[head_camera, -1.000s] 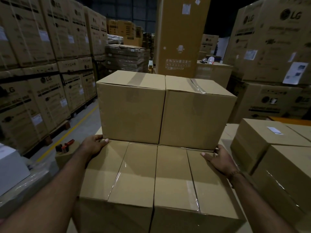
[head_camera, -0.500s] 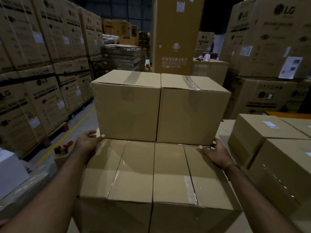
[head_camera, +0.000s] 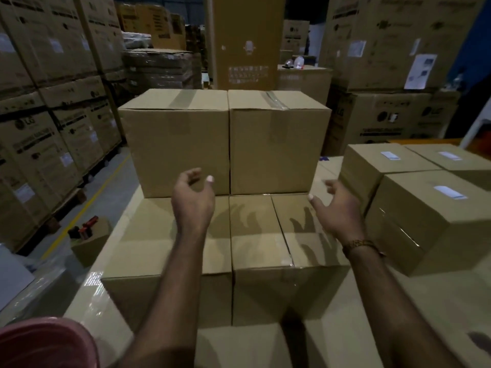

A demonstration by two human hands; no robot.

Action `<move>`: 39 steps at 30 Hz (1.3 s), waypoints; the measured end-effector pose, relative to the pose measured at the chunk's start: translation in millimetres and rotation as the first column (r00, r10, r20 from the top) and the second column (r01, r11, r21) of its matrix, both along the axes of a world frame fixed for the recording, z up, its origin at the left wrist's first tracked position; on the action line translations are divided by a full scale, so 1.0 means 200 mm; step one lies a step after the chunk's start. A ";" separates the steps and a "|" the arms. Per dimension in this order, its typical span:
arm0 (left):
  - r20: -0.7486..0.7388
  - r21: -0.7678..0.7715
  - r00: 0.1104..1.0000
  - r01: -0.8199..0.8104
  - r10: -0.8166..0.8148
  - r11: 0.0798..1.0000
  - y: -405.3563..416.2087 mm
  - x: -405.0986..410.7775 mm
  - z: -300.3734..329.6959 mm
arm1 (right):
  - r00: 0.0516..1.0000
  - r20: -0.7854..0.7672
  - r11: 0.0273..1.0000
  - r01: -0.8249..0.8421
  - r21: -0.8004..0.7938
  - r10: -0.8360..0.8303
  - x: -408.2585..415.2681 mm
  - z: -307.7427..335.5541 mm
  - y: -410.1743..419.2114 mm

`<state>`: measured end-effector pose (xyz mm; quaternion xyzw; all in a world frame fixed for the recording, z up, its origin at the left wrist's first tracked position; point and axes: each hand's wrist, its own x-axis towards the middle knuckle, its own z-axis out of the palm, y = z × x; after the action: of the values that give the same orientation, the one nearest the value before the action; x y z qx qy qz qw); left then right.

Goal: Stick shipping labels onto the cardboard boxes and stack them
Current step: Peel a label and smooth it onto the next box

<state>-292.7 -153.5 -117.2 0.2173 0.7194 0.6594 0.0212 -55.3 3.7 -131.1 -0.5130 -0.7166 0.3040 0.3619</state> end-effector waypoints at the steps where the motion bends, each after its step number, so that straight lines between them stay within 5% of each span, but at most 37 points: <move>1: -0.015 -0.029 0.996 0.085 -0.085 0.996 0.00 0.09 -0.03 | 1.000 -0.006 1.000 0.006 0.016 -0.006 0.04 0.00 -0.06; 8: -0.073 -0.164 0.902 0.410 -0.426 0.897 -0.06 0.56 -0.27 | 0.994 -0.072 0.994 0.082 0.072 -0.076 0.36 -0.10 -0.32; 22: -0.158 -0.147 0.934 0.298 -0.320 0.943 0.18 1.49 -0.22 | 0.991 -0.071 0.986 -0.106 0.129 0.116 1.31 -0.25 -0.09; 39: -0.106 -0.121 0.859 0.489 -0.501 0.864 0.79 1.91 -0.35 | 1.000 -0.005 0.994 0.028 0.103 -0.028 1.81 -0.23 0.35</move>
<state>89.7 4.5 -187.4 0.4372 0.6680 0.5828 0.1514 307.2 73.7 -177.5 -0.5031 -0.7234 0.2625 0.3932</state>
